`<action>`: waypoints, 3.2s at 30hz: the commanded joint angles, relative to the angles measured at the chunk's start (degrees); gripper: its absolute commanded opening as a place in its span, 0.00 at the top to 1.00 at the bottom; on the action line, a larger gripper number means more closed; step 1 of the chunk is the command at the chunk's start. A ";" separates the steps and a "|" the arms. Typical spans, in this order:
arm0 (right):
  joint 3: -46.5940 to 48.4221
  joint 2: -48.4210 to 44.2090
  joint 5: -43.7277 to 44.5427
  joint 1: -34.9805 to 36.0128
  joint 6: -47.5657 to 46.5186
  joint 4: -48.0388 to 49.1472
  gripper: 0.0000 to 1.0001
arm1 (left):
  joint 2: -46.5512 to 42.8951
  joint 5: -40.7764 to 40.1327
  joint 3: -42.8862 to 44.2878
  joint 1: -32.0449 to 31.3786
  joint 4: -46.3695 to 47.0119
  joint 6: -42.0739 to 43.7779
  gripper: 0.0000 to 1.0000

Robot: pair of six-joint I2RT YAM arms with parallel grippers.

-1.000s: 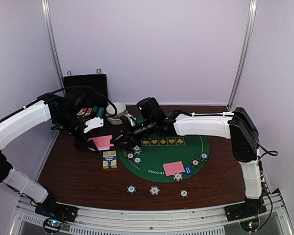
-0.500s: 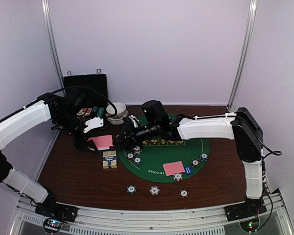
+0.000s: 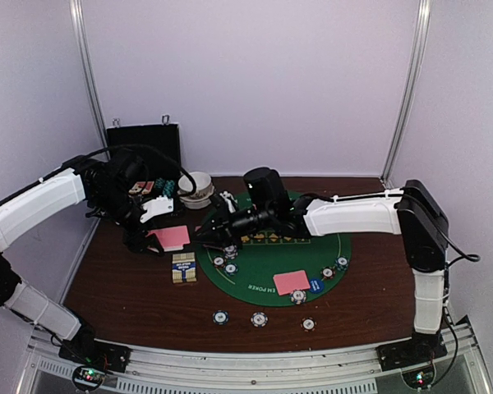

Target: Distribute texas hold em gaming equipment

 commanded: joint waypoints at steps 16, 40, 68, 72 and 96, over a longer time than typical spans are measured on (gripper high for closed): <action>5.69 1.15 1.91 0.64 -5.27 -6.32 0.43 | -1.66 1.36 0.25 0.24 2.40 0.30 1.00; 18.35 11.08 1.07 3.84 -8.77 -12.39 0.01 | -1.39 3.40 1.74 0.24 1.83 -0.72 1.00; 18.67 8.65 7.91 1.80 -23.58 -31.17 0.10 | -1.26 4.19 3.78 0.24 0.70 -0.71 1.00; 18.89 7.80 7.75 1.76 -23.55 -31.06 0.21 | -1.36 4.19 3.64 0.24 0.63 -0.71 1.00; 16.01 2.37 6.24 1.94 -20.54 -26.61 0.81 | -1.73 3.02 2.29 0.24 0.74 -0.18 1.00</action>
